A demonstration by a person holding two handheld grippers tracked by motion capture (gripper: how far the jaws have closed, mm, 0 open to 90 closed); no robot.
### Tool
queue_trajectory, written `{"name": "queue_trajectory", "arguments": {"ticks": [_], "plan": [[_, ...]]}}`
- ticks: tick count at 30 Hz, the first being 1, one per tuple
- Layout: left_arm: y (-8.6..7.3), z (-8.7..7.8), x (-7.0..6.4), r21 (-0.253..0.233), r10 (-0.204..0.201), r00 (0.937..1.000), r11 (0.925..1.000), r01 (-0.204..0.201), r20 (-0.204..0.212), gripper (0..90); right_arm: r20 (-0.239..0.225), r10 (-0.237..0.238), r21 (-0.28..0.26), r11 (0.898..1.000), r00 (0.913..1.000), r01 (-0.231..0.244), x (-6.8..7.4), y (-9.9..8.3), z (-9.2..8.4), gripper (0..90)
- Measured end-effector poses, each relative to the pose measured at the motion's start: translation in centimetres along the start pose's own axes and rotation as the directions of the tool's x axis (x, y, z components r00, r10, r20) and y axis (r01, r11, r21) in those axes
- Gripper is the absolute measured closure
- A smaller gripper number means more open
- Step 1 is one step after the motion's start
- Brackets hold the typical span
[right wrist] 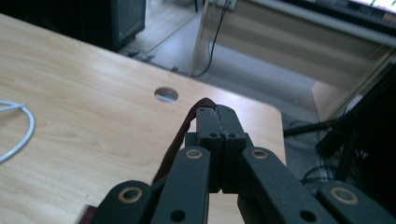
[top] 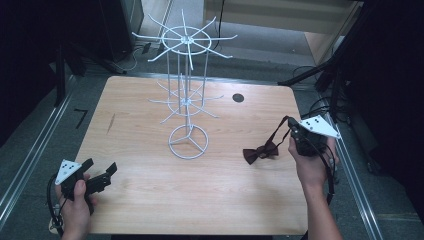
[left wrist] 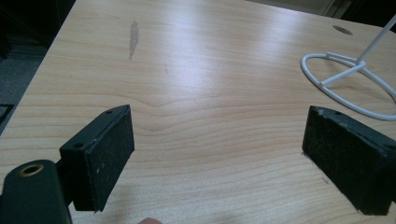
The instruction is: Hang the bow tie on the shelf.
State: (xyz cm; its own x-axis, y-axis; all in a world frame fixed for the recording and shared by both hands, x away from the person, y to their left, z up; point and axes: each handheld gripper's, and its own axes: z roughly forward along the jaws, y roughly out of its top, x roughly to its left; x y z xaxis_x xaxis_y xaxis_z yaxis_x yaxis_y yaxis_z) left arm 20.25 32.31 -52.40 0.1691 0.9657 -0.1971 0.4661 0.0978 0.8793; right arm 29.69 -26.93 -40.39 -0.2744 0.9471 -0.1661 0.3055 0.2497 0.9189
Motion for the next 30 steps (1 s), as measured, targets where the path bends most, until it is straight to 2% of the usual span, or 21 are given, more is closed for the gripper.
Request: {"name": "queue_trajectory", "arguments": {"ticks": [7,17,21,24,26,30], "plan": [[0.0,0.0,0.0,-0.001,0.002,1.0000,1.0000,-0.002,-0.001,10.0,0.024,-0.024,-0.107,0.994,0.9994,0.026,0.6,0.6,-1.0,90.0],[0.0,0.0,0.0,-0.002,0.000,1.0000,1.0000,0.000,0.000,10.0,-0.010,-0.042,-0.200,0.979,0.9991,0.039,1.7,1.9,-2.0,90.0],[0.0,0.0,0.0,-0.004,0.003,1.0000,1.0000,-0.003,0.002,10.0,-0.021,-0.055,-0.240,0.970,0.9982,0.049,2.4,2.6,-2.4,90.0],[0.0,0.0,0.0,-0.005,0.001,1.0000,1.0000,-0.001,0.004,10.0,-0.030,-0.072,-0.276,0.959,0.9970,0.061,2.9,3.0,-2.6,90.0],[0.0,0.0,0.0,-0.004,0.000,1.0000,1.0000,0.000,0.004,10.0,-0.041,-0.084,-0.311,0.948,0.9956,0.067,3.3,3.3,-2.8,90.0],[0.0,-0.1,0.0,-0.005,0.001,1.0000,1.0000,-0.001,0.005,10.0,-0.055,-0.088,-0.339,0.939,0.9946,0.064,3.9,3.7,-2.7,90.0]]}}
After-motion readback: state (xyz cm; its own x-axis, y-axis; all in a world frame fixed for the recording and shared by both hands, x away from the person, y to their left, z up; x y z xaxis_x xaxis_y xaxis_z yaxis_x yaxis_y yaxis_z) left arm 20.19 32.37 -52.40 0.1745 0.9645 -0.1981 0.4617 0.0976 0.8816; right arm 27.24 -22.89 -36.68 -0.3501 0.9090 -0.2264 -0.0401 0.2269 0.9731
